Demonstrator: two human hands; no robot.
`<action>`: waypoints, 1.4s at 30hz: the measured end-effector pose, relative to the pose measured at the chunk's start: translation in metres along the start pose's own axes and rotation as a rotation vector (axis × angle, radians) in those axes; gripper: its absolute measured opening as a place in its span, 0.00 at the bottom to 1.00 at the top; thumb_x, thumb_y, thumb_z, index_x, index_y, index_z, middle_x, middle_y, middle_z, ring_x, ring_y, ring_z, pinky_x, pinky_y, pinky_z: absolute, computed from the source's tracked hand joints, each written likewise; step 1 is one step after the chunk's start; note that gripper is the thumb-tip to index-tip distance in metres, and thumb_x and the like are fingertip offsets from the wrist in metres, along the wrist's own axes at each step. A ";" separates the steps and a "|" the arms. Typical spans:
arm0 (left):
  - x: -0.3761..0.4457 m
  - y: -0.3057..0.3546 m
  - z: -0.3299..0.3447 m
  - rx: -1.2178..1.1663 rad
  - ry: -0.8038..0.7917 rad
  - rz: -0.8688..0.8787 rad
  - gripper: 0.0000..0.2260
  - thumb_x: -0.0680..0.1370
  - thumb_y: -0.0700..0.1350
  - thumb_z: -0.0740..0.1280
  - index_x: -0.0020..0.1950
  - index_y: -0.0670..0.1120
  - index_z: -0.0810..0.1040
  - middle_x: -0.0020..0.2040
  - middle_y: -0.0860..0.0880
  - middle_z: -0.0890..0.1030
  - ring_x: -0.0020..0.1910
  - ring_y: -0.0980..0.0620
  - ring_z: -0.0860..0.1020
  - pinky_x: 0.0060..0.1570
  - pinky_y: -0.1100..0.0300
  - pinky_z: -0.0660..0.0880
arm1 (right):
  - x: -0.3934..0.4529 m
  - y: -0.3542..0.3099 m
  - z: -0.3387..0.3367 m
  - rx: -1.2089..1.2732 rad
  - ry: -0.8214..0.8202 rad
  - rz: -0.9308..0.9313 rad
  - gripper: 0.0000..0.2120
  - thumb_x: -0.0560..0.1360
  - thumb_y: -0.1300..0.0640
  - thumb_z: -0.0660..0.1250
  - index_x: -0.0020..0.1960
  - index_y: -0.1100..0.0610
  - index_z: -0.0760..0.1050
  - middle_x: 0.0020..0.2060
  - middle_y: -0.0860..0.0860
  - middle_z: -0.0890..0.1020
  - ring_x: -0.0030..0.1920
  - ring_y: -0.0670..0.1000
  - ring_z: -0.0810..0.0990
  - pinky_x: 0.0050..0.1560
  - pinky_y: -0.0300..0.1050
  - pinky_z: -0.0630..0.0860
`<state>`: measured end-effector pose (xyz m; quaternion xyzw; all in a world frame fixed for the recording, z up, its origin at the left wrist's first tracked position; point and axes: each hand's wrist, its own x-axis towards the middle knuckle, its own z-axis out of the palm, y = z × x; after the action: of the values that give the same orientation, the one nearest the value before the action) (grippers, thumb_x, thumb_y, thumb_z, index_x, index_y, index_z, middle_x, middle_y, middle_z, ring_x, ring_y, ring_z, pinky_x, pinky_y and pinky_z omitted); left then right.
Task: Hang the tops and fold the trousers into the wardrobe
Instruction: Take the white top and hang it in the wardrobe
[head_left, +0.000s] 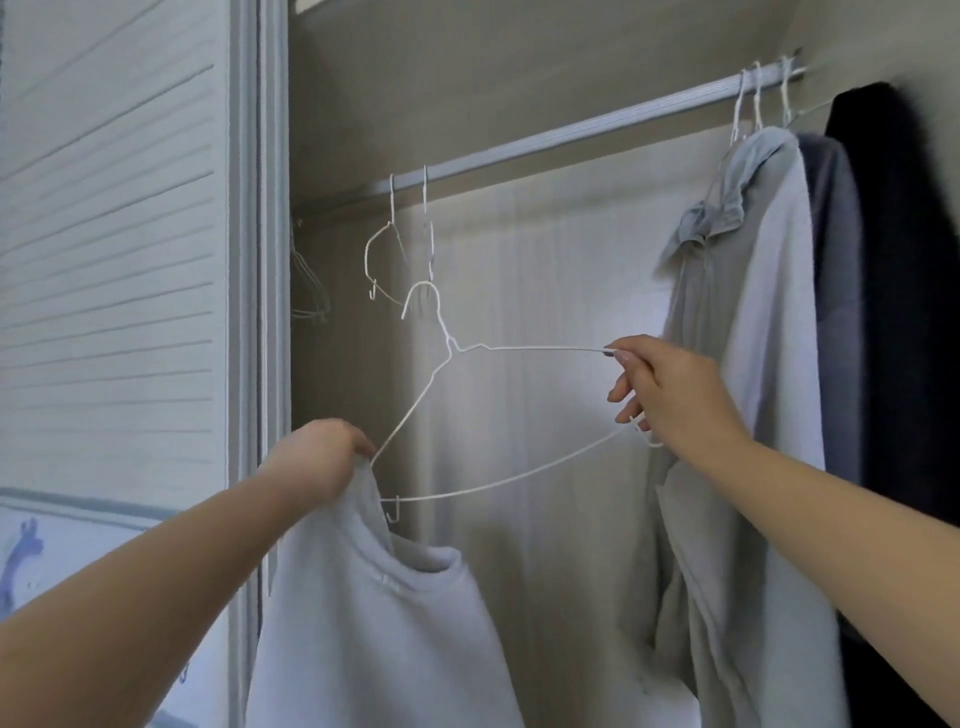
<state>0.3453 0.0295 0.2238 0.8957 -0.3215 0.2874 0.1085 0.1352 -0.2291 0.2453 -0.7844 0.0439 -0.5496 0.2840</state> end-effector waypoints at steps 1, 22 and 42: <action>-0.006 -0.004 0.006 0.046 -0.047 -0.039 0.23 0.77 0.34 0.55 0.64 0.54 0.77 0.67 0.52 0.74 0.66 0.50 0.72 0.65 0.57 0.70 | -0.010 -0.001 -0.002 0.026 0.002 0.009 0.10 0.81 0.57 0.58 0.49 0.46 0.76 0.31 0.50 0.80 0.25 0.45 0.78 0.25 0.38 0.73; -0.077 -0.001 0.011 -0.644 -0.314 -0.154 0.13 0.79 0.38 0.60 0.57 0.46 0.82 0.55 0.46 0.81 0.52 0.48 0.78 0.52 0.57 0.74 | -0.074 -0.013 -0.019 0.112 -0.118 -0.061 0.14 0.80 0.59 0.60 0.46 0.40 0.76 0.29 0.49 0.81 0.24 0.46 0.77 0.31 0.45 0.76; -0.077 0.023 0.014 -0.829 -0.008 -0.249 0.18 0.78 0.58 0.62 0.39 0.48 0.81 0.38 0.44 0.74 0.38 0.48 0.72 0.37 0.60 0.66 | -0.125 0.027 0.030 0.584 -0.483 0.402 0.51 0.51 0.43 0.82 0.69 0.43 0.62 0.54 0.50 0.82 0.50 0.47 0.83 0.36 0.37 0.75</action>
<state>0.2882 0.0466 0.1677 0.8096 -0.2994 0.1153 0.4916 0.1193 -0.1923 0.1206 -0.7531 -0.0293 -0.2735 0.5976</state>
